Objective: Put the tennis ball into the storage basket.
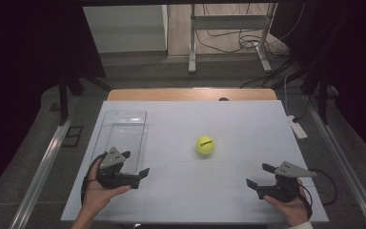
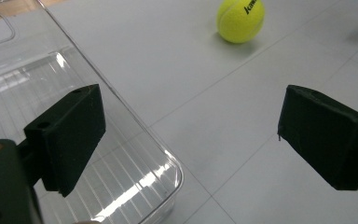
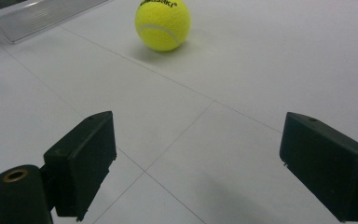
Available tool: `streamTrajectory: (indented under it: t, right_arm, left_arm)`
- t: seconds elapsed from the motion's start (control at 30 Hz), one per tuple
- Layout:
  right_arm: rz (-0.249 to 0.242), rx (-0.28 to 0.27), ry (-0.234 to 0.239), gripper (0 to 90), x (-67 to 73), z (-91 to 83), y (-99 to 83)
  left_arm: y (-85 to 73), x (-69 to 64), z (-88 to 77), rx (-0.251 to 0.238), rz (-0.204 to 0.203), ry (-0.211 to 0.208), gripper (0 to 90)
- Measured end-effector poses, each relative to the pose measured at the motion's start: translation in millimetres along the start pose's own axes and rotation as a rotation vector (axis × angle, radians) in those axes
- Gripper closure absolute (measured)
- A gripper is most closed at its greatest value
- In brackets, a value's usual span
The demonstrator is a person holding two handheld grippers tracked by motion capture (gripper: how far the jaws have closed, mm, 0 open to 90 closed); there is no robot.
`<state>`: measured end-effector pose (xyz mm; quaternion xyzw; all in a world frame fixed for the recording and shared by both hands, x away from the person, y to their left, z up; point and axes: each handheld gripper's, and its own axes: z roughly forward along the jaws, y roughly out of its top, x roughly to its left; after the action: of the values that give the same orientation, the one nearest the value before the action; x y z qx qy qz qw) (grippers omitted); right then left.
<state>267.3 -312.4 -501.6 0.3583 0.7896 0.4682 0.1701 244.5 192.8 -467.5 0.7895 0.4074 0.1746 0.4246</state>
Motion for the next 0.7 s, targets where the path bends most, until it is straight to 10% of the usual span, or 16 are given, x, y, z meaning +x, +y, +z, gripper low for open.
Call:
streamTrajectory:
  t: [0.7]
  right_arm:
    - [-0.002,0.005,0.002,11.1,0.4,1.6,0.0]
  left_arm:
    - [18.0,-7.7,7.4,0.022,0.012,-0.02,8.3]
